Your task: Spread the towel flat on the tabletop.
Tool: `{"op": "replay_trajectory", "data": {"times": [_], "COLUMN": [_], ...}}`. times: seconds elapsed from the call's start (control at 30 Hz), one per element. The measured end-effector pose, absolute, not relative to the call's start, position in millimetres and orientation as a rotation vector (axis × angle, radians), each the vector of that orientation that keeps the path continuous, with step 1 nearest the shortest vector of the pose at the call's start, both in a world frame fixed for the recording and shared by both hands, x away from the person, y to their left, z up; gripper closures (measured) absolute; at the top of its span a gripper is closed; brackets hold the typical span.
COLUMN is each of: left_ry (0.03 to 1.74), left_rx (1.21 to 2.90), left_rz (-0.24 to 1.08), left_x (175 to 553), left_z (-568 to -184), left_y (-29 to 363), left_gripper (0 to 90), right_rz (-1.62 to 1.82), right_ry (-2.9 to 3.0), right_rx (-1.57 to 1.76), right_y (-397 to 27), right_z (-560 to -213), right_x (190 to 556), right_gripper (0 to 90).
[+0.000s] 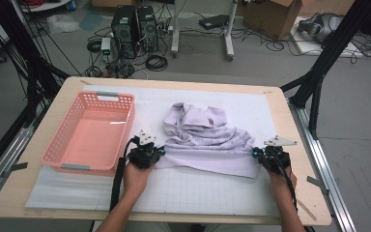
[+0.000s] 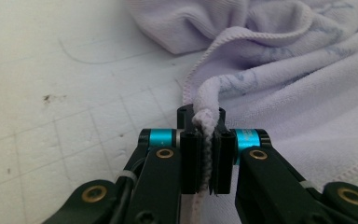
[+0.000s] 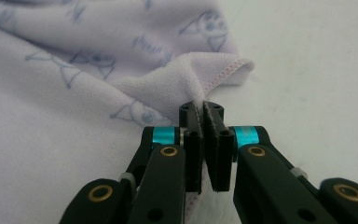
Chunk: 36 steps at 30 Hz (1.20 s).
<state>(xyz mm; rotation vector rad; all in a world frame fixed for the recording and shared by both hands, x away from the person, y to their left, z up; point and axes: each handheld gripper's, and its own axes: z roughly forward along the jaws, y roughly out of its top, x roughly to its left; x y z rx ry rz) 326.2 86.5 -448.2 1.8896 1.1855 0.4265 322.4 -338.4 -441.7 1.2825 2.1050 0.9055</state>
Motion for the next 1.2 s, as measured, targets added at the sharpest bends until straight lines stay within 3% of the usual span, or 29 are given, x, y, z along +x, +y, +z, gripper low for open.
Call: {"op": "replay_trajectory", "data": {"times": [0.07, 0.17, 0.23, 0.33, 0.53, 0.63, 0.67, 0.7, 0.73, 0.93, 1.2], "left_ry": [1.151, 1.145, 1.137, 1.098, 1.087, 1.033, 1.034, 1.045, 1.047, 1.014, 0.920], "left_rx": [1.918, 1.902, 1.885, 1.932, 1.934, 1.979, 1.976, 1.970, 1.971, 1.978, 1.990], "left_rz": [0.442, 0.409, 0.369, 0.327, 0.299, 0.338, 0.331, 0.319, 0.307, 0.272, 0.267], "left_x": [323.6, 317.4, 310.8, 297.2, 291.1, 286.6, 285.2, 284.4, 283.0, 257.4, 206.4], "left_z": [-447.8, -445.2, -443.0, -443.0, -450.3, -451.0, -450.9, -450.7, -450.2, -443.3, -446.6], "left_y": [85.3, 93.0, 99.8, 109.0, 110.6, 106.1, 105.8, 106.2, 106.9, 117.8, 125.7], "left_gripper": [79.0, 55.4, 52.0, 51.5, 56.0, 73.3, 85.6, 86.4, 87.0, 87.3, 87.4], "right_rz": [0.887, 0.923, 1.002, 1.051, 1.060, 1.005, 1.001, 1.018, 1.023, 0.978, 0.997], "right_ry": [2.100, 2.069, 2.027, 2.025, 2.132, 2.158, 2.164, 2.194, 2.214, 2.266, 2.297], "right_rx": [1.279, 1.279, 1.295, 1.309, 1.357, 1.350, 1.344, 1.334, 1.323, 1.245, 1.159], "right_y": [-335.1, -337.8, -344.8, -356.2, -358.9, -349.9, -349.6, -350.1, -350.1, -354.4, -368.5], "right_z": [-441.1, -437.6, -432.9, -427.5, -440.0, -448.3, -447.6, -446.4, -445.6, -440.6, -438.9], "right_x": [322.8, 313.5, 303.7, 282.4, 260.1, 260.4, 260.9, 260.7, 260.1, 244.6, 193.8], "right_gripper": [84.0, 67.5, 62.0, 60.8, 54.6, 56.1, 63.9, 83.5, 85.1, 87.1, 87.3]}}
